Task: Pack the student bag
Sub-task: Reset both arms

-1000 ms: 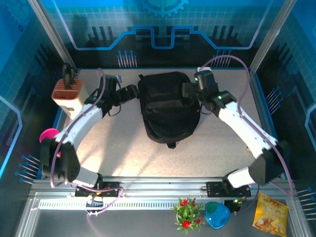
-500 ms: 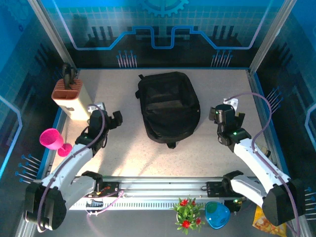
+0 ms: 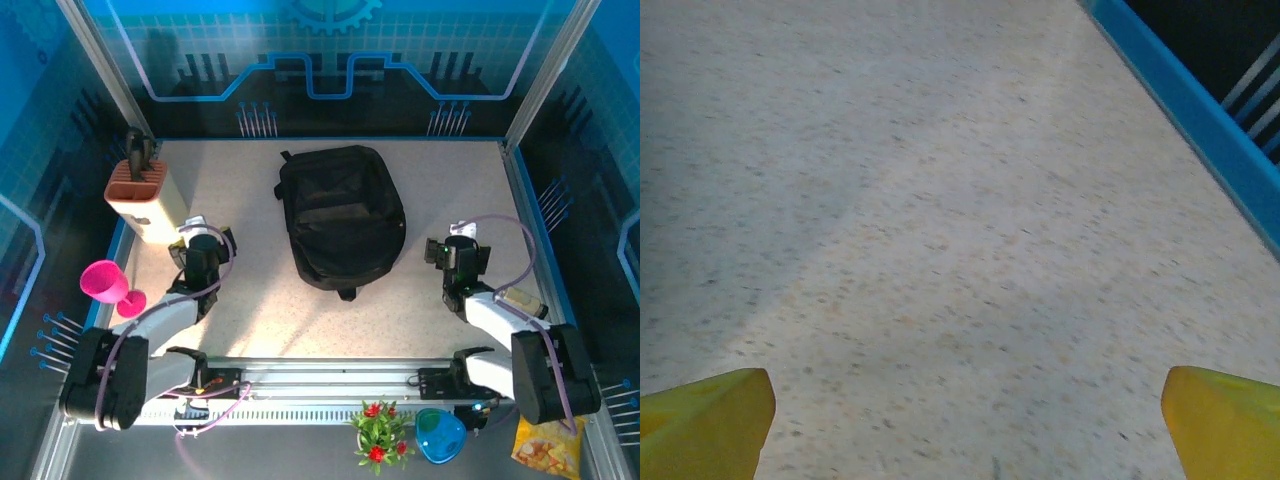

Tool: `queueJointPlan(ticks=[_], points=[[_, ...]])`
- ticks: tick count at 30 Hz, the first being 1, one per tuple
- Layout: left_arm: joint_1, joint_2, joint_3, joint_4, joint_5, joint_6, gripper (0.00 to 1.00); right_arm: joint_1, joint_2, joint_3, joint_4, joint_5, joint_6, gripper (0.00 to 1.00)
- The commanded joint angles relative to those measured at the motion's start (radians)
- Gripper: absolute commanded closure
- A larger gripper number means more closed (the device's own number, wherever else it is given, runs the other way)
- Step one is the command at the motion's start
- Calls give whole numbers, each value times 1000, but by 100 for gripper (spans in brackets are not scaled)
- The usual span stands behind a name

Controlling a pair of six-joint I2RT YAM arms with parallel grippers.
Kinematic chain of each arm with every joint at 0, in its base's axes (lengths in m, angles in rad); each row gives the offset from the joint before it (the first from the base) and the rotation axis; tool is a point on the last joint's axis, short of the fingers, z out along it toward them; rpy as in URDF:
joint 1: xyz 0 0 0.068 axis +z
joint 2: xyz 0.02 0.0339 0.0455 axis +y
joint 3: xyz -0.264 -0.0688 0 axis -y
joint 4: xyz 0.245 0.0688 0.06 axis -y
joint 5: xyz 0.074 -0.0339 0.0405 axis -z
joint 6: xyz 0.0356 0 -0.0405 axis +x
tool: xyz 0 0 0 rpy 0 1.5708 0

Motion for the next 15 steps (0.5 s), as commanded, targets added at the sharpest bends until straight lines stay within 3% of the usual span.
queueJointPlan(ticks=[1, 8, 11, 15], points=[[40, 66, -31, 222, 126, 58, 1, -20, 40, -29, 318, -110, -82, 0], [102, 176, -28, 405, 369, 142, 1, -33, 196, -64, 603, -154, -98, 0], [113, 255, -12, 469, 408, 157, 1, -33, 276, -66, 692, -146, -102, 0], [115, 316, 26, 453, 438, 165, 1, -40, 268, -55, 657, -165, -97, 0]])
